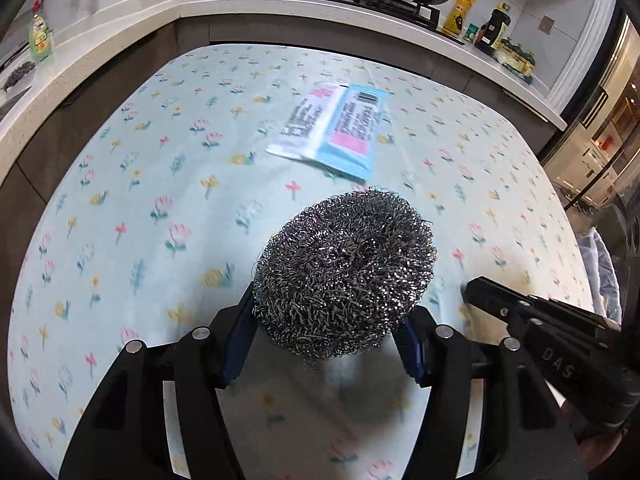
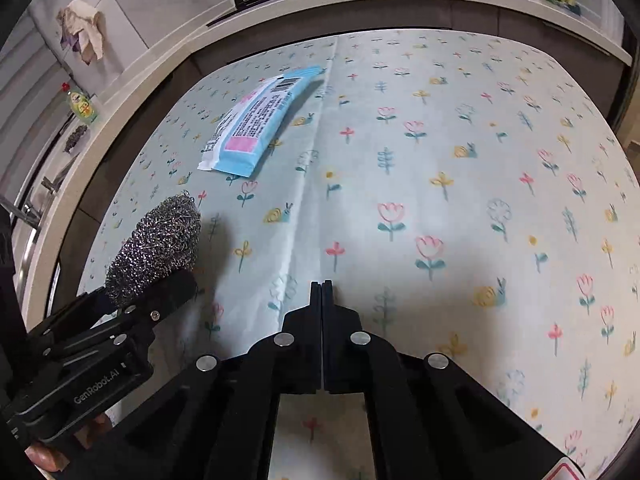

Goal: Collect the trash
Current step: 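Grasp the steel wool scrubber with the left tool while the right tool grasps the blue-and-white wrapper, then carry the scrubber and wrapper over the bin and open both tools to drop them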

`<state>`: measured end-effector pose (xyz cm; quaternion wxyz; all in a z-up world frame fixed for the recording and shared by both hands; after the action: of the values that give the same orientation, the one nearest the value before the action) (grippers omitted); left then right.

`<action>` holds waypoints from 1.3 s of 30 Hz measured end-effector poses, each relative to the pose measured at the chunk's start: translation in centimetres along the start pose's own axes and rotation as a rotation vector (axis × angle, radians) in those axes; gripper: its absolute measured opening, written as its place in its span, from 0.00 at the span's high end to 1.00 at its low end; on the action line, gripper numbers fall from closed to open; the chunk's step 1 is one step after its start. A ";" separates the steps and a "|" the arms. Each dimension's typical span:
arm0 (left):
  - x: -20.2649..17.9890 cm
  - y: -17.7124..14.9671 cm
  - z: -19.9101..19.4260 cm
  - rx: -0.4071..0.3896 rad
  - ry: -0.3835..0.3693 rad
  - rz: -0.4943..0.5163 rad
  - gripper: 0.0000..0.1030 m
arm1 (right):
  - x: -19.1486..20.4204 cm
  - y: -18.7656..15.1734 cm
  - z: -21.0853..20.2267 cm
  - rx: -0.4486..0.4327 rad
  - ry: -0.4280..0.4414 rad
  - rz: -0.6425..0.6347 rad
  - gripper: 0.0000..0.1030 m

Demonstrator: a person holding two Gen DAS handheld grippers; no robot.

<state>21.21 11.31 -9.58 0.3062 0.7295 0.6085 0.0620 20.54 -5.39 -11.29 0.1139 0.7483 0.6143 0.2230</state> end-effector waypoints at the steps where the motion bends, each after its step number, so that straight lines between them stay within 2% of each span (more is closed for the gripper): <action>1: -0.2 -0.3 -0.1 0.000 -0.003 -0.006 0.43 | -0.3 -0.2 -0.3 0.004 0.005 0.008 0.99; 5: 0.0 -0.4 -0.7 -0.011 0.002 -0.028 0.43 | 0.2 0.4 -0.8 -0.005 0.009 0.010 0.90; 7: 0.5 0.0 -1.0 -0.026 0.012 -0.037 0.43 | 1.0 1.4 -0.5 -0.006 0.026 0.009 0.89; 8: 1.0 0.4 -1.1 -0.033 0.018 -0.045 0.43 | 1.5 2.0 -0.2 -0.006 0.037 0.011 0.81; 9: 1.5 0.8 -1.2 -0.038 0.025 -0.053 0.43 | 2.1 2.7 0.2 -0.008 0.048 0.015 0.66; 11: 2.9 1.9 -1.1 -0.049 0.038 -0.076 0.43 | 3.4 4.1 1.0 -0.022 0.065 0.023 0.52; 17: 7.4 4.8 -0.8 -0.079 0.082 -0.125 0.43 | 6.8 8.7 4.9 -0.028 0.089 0.024 0.45; 22: 9.8 6.4 -0.5 -0.097 0.097 -0.142 0.43 | 7.5 11.2 8.1 -0.020 0.085 0.048 0.45; 25: 10.5 6.9 -0.1 -0.099 0.099 -0.148 0.43 | 8.1 12.0 8.8 -0.046 0.061 0.028 0.47; 26: 10.6 7.0 0.0 -0.098 0.098 -0.149 0.43 | 8.3 12.1 8.9 -0.047 0.060 0.018 0.58; 27: 10.6 7.1 0.1 -0.097 0.097 -0.150 0.43 | 8.5 12.2 9.1 -0.038 0.063 0.013 0.76; 28: 10.6 7.1 0.2 -0.095 0.097 -0.149 0.43 | 8.5 12.1 9.3 -0.026 0.063 0.010 0.85; 29: 10.5 7.2 0.3 -0.094 0.096 -0.148 0.43 | 8.5 12.0 9.3 -0.027 0.065 0.012 0.88; 34: 9.1 7.1 -0.2 -0.099 0.090 -0.125 0.43 | 7.8 11.1 7.1 -0.067 0.069 0.006 0.91; 39: 6.3 6.8 -1.6 -0.112 0.068 -0.098 0.43 | 5.9 9.7 3.0 -0.114 0.081 0.023 0.92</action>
<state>27.86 17.24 -6.47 0.3284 0.6780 0.6491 0.1054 31.22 -1.52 -8.51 0.1289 0.7380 0.5959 0.2892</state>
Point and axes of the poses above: each gripper's, at about its wrist camera, not at the fingertips, and z roughly the way its jaws point, x to its left, y to its top, the point moved 1 cm from there along z, roughly the way its jaws point, and after that the axes turned 6 degrees about -y, right-handed, at the moved point
